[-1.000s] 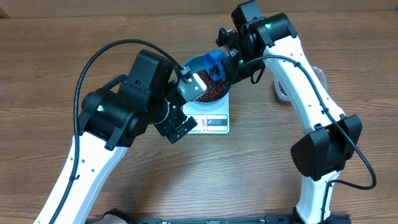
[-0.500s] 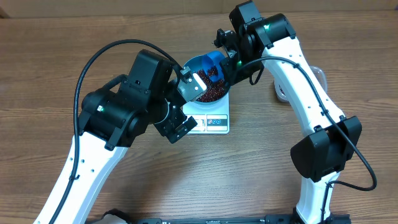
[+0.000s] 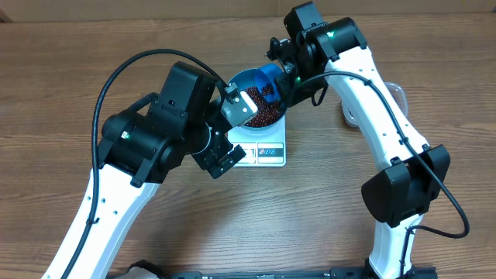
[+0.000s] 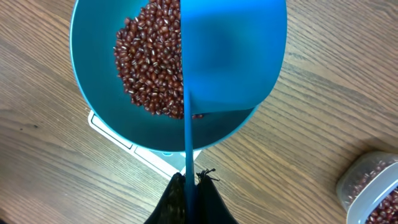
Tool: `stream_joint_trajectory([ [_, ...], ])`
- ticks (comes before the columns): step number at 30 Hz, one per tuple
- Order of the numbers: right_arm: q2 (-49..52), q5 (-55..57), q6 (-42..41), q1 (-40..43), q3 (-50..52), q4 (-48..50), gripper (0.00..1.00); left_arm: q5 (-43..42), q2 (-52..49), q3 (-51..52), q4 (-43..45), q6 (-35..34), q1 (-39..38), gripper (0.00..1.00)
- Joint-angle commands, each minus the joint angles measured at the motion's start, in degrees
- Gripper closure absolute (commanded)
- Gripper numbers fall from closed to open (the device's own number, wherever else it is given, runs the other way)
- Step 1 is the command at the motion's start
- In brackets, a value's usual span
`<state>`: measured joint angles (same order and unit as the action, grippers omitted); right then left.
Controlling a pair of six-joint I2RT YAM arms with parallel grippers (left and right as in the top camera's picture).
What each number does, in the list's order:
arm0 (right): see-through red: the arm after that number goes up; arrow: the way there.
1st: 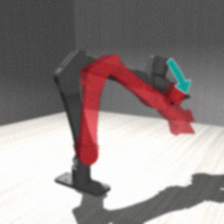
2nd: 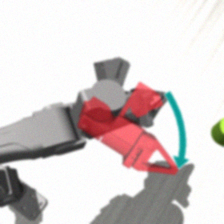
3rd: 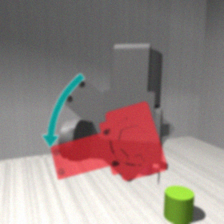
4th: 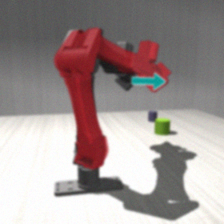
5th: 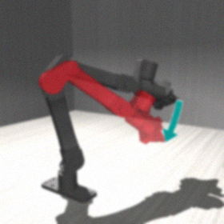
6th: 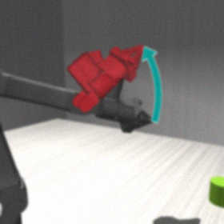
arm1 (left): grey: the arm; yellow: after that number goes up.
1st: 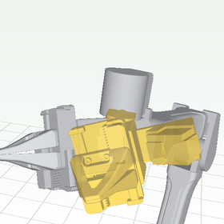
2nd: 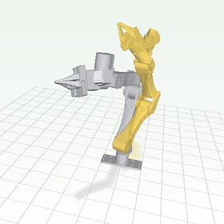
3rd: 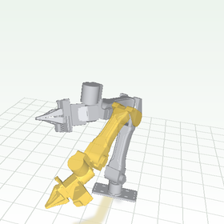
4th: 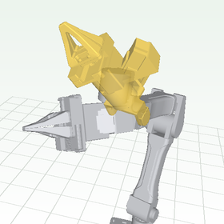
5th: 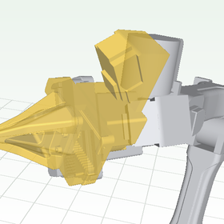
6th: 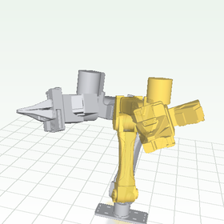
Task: Scoop item into bowl and weigh 150g on scale
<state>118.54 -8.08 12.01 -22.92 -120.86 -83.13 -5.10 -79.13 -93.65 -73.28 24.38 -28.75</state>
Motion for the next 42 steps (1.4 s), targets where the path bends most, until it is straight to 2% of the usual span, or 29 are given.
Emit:
stream_joint_trajectory([
  [1, -2.7, -0.3, 0.1, -0.3, -2.3, 0.4, 0.96, 0.2, 0.4, -1.1, 0.0, 0.0, 0.2, 0.01],
  [39, -2.7, 2.1, 0.1, -2.7, -2.3, 0.3, 0.96, 0.2, 0.4, -1.1, 0.0, 0.0, 0.2, 0.00],
  [42, -2.7, 5.0, 0.1, -3.0, -2.3, 0.3, 0.96, 0.2, 0.4, -1.1, 0.0, 0.0, 0.2, 0.00],
])
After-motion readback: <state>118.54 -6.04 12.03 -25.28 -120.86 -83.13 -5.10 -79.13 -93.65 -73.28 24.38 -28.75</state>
